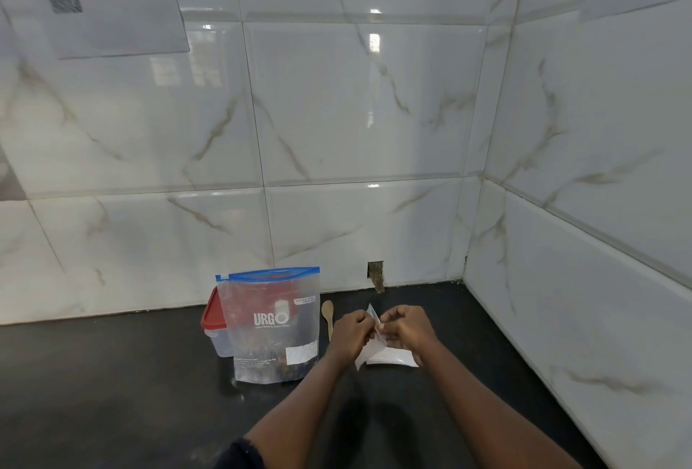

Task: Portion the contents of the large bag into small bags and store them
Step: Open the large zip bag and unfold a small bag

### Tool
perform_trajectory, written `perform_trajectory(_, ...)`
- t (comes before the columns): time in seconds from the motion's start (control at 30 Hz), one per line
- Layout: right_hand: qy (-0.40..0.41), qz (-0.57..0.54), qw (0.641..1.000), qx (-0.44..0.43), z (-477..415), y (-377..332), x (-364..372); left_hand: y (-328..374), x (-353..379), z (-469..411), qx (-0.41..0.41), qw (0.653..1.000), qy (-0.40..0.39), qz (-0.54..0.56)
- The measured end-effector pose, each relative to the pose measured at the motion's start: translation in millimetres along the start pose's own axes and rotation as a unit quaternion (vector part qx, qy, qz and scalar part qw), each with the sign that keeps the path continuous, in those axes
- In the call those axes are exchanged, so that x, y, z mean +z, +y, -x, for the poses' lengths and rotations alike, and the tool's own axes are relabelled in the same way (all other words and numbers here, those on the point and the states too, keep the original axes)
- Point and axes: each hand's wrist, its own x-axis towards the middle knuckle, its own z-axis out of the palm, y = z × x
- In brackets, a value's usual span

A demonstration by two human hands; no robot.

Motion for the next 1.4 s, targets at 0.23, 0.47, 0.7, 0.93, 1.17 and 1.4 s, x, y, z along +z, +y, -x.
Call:
perform_trajectory(0.23,0.081,0.315,0.934,-0.146,-2,-12,4,4,-4,-6,-0.005,0.996,0.047,-0.077)
perform_trajectory(0.47,-0.029,0.41,0.886,-0.214,-6,-12,-2,11,-8,-10,0.028,0.991,0.037,-0.125)
perform_trajectory(0.7,-0.007,0.47,0.852,-0.231,-13,-3,-9,6,-9,-12,0.041,0.986,0.063,-0.149)
perform_trajectory(0.93,-0.025,0.358,0.915,-0.184,-19,-8,-5,-6,-13,-9,0.06,0.986,-0.096,-0.122)
perform_trajectory(1.17,-0.086,0.343,0.919,-0.173,-35,-5,1,-27,-5,-30,0.073,0.976,-0.081,-0.188)
perform_trajectory(1.4,0.078,-0.107,0.991,-0.005,-55,-1,18,-30,-2,-47,0.057,0.995,0.074,-0.03)
